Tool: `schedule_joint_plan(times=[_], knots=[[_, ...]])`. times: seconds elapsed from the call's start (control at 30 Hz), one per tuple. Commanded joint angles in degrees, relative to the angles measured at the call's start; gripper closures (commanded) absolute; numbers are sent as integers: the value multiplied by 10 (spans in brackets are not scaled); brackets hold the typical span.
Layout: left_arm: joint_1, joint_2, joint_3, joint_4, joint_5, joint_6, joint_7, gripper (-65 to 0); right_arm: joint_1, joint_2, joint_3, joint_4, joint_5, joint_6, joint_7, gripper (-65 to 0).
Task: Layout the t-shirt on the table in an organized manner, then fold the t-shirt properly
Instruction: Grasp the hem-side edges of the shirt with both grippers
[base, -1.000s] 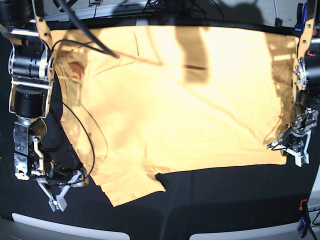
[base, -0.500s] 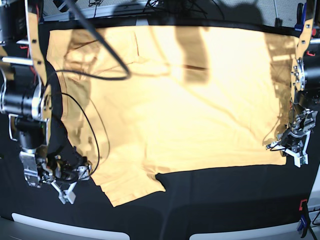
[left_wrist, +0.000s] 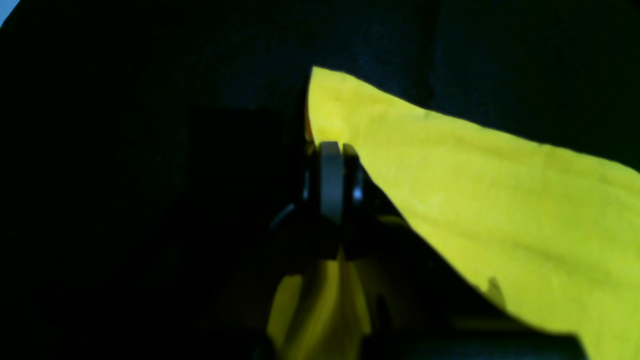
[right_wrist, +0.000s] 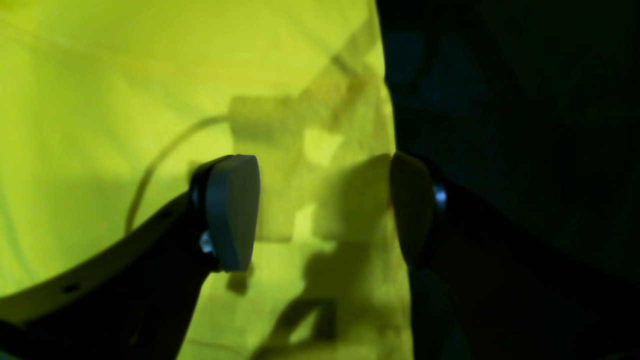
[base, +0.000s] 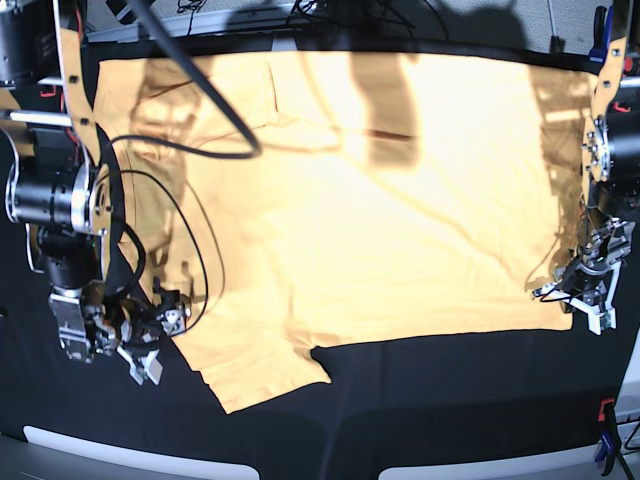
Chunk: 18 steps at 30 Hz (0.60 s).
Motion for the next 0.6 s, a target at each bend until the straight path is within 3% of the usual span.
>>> schedule_joint_plan(times=[0.0, 0.1, 0.57], knots=[[-12, -3, -1, 4, 1, 0, 12, 0, 15, 4, 2, 8, 1, 0, 1, -383], [-12, -3, -1, 4, 1, 0, 14, 0, 9, 9, 2, 8, -36, -5, 25, -383], [-12, -3, -1, 4, 1, 0, 12, 0, 7, 33, 2, 8, -26, -4, 59, -383]])
